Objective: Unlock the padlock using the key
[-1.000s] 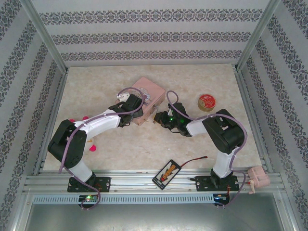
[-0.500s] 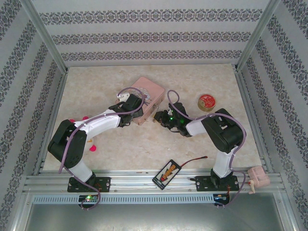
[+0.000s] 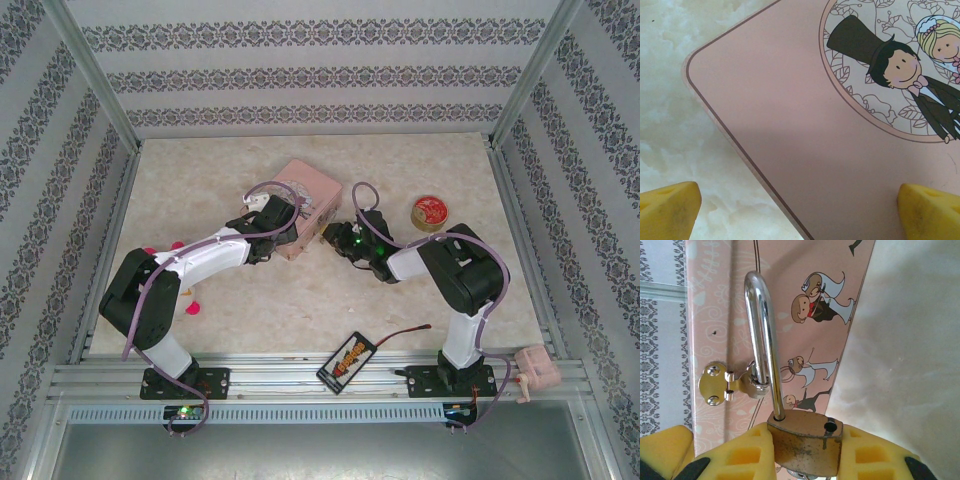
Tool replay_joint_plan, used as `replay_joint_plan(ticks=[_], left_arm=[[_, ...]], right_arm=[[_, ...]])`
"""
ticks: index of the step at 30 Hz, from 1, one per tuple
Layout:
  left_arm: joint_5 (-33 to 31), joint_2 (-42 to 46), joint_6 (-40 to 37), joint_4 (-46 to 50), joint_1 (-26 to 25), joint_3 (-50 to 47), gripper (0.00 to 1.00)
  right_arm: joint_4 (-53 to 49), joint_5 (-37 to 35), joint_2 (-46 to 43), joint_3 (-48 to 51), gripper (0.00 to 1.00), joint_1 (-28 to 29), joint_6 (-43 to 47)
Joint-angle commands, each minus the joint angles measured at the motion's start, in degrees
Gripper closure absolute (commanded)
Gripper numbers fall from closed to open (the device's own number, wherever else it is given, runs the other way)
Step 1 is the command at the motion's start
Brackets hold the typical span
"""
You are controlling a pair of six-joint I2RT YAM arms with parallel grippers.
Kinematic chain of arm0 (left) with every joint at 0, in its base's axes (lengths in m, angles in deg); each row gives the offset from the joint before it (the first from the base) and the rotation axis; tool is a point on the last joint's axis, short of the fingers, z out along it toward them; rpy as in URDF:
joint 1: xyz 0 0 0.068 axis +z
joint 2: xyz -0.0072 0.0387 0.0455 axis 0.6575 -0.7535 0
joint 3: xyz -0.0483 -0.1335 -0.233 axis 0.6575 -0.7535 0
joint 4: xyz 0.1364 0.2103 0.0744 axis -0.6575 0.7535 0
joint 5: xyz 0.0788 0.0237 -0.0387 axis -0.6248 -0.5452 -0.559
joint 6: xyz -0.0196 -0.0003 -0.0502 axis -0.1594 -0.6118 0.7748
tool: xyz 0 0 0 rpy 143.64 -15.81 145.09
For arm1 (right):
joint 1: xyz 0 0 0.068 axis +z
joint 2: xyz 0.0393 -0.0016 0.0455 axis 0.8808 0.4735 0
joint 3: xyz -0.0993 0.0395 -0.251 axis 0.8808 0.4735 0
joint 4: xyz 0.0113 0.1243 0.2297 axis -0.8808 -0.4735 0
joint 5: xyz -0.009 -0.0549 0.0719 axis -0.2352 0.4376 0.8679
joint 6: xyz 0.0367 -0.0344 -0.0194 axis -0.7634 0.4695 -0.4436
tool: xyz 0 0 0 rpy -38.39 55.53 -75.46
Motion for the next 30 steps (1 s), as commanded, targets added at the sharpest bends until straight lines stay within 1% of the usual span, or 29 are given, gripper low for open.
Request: replay_joint_plan(ticks=[1, 14, 30], left_arm=[[-0.5, 0.7, -0.3, 5.4, 0.0, -2.0, 0.01], [-0.7, 0.8, -0.1, 5.3, 0.1, -2.1, 0.01], [-0.3, 2.1, 0.9, 4.7, 0.6, -3.9, 0.01]], right_arm=[[2.6, -1.3, 0.6, -1.0, 1.0, -0.6, -0.8], [2.8, -1.4, 0.5, 0.5, 1.0, -0.5, -0.6], [3.2, -1.1, 1.5, -1.1, 1.0, -0.4, -1.0]])
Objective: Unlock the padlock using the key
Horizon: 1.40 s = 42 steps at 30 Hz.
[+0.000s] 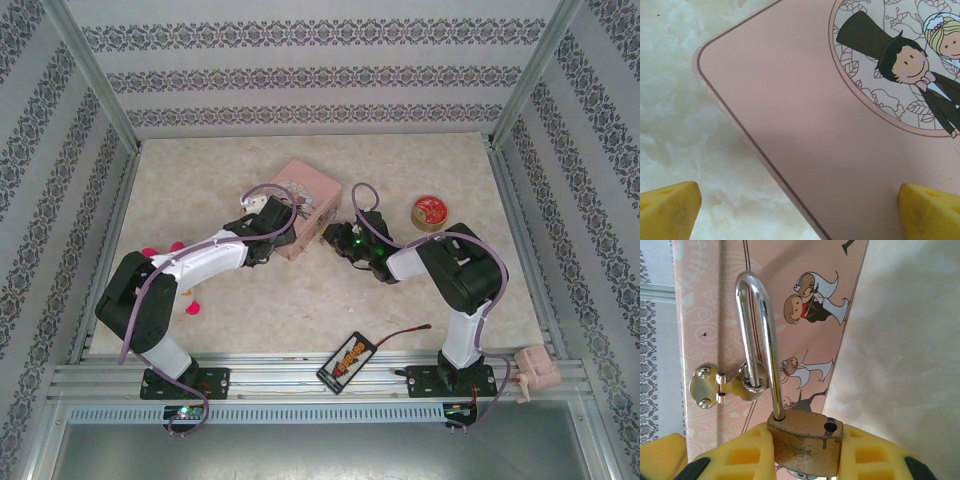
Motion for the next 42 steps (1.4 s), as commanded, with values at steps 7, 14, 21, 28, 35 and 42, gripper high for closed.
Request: replay_joint_plan(ticks=[7, 14, 21, 28, 35, 42], left_arm=[[0.5, 0.5, 0.1, 4.8, 0.7, -2.3, 0.01], [0.5, 1.6, 0.4, 4.6, 0.7, -3.4, 0.01], [0.5, 2.1, 0.7, 4.6, 0.7, -4.2, 0.01], [0.3, 2.8, 1.0, 4.5, 1.0, -4.8, 0.01], [1.0, 4.7, 1.1, 2.8, 1.7, -6.0, 0.01], [2.1, 7.8, 0.0, 2.6, 2.5, -5.2, 0.01]], right_arm=[[2.7, -1.1, 0.9, -1.8, 1.0, -0.6, -0.4], [2.7, -1.6, 1.0, -2.4, 1.0, -1.0, 0.8], [2.8, -2.4, -0.1, -2.6, 1.0, -2.2, 2.7], [2.0, -2.5, -2.6, -1.9, 1.0, -3.8, 4.4], [-0.7, -3.0, -6.5, -0.4, 1.0, -4.4, 7.0], [-13.4, -5.0, -16.0, 1.5, 1.0, -4.5, 13.4]])
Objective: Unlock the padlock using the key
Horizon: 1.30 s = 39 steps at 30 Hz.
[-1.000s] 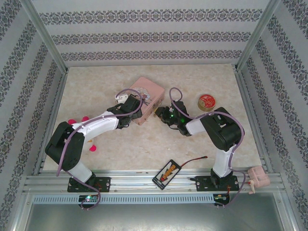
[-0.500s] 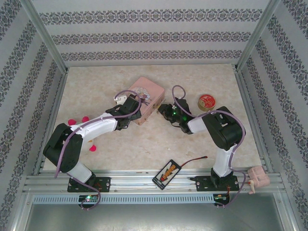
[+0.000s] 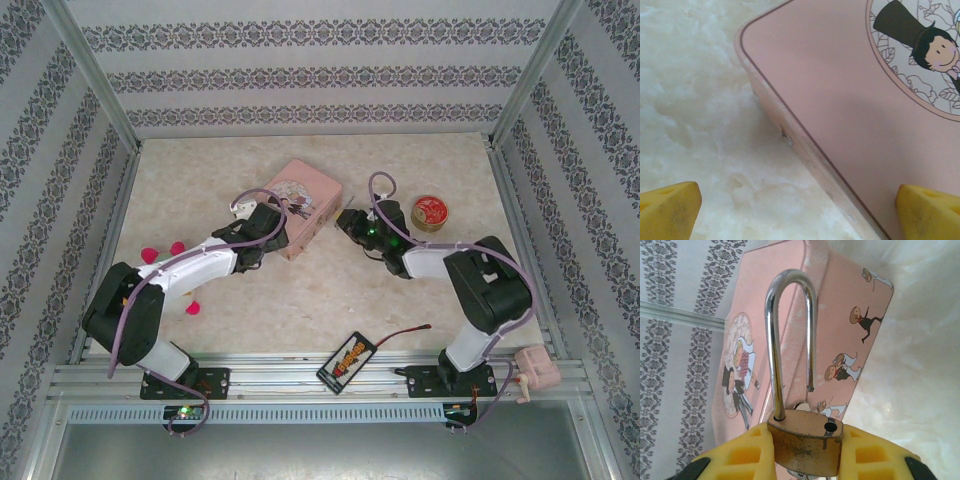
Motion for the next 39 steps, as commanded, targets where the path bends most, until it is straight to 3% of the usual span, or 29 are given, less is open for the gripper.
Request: replay_joint_plan(ticks=[1, 11, 19, 27, 34, 39], left_arm=[[0.4, 3.3, -1.1, 2.9, 1.0, -0.4, 0.01], [1.8, 10.7, -0.5, 2.4, 2.4, -1.0, 0.01], [3.5, 13.8, -0.4, 2.7, 3.2, -1.3, 0.01], [4.7, 17.2, -0.1, 3.7, 3.2, -2.8, 0.01], [4.0, 18.9, -0.3, 4.5, 3.3, -3.9, 0.01], [4.5, 18.6, -0.5, 4.5, 3.4, -3.5, 0.01]], right_arm=[[-7.5, -1.7, -5.3, 0.4, 1.0, -0.3, 5.9], [-33.5, -4.5, -18.6, -1.9, 1.0, -0.2, 18.0], [-53.8, -8.9, -23.9, -6.9, 1.0, -0.3, 28.9], [-73.0, -16.7, -18.2, -15.0, 1.0, 0.0, 38.7], [-78.9, -18.6, -11.7, -17.4, 1.0, 0.7, 41.4], [-82.3, -23.7, -8.1, -18.5, 1.0, 1.2, 40.8]])
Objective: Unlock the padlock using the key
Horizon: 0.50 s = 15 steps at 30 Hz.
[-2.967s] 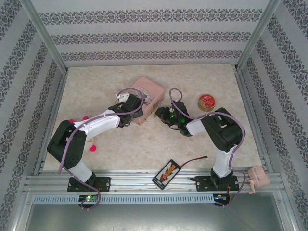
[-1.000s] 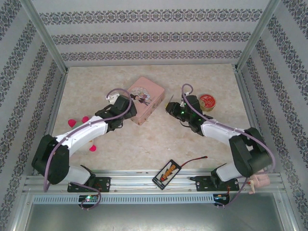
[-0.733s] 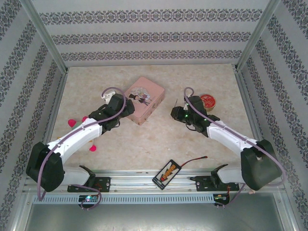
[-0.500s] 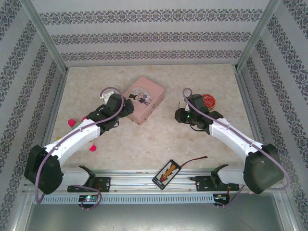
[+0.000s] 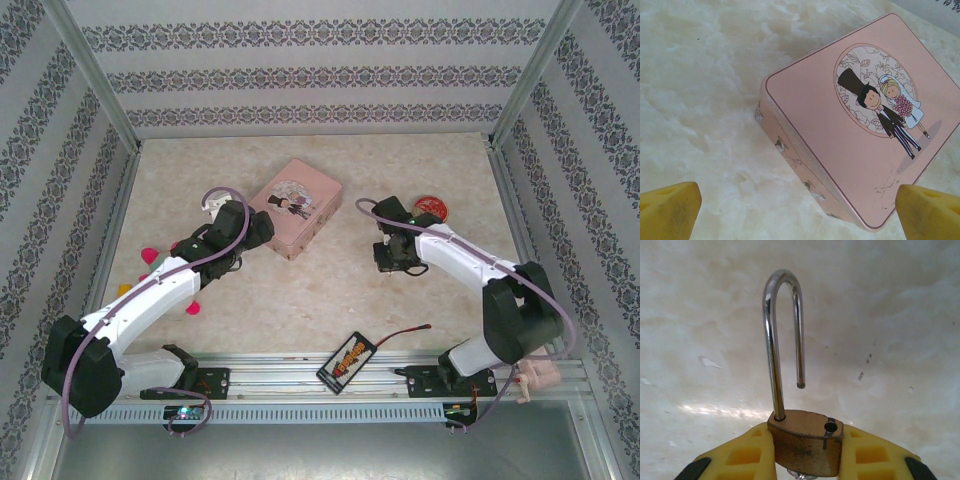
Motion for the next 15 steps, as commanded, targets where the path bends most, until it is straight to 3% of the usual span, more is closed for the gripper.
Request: replay_joint_plan(ticks=[1, 15], left_arm=[[0.3, 0.4, -0.5, 1.9, 0.9, 0.1, 0.01], [3.5, -4.2, -0.9, 2.6, 1.3, 3.3, 0.01]], right_arm=[[-5.0, -5.4, 1.6, -2.6, 1.0, 0.4, 0.9], [-5.3, -6.2, 11.1, -4.0, 1.0, 1.4, 0.6]])
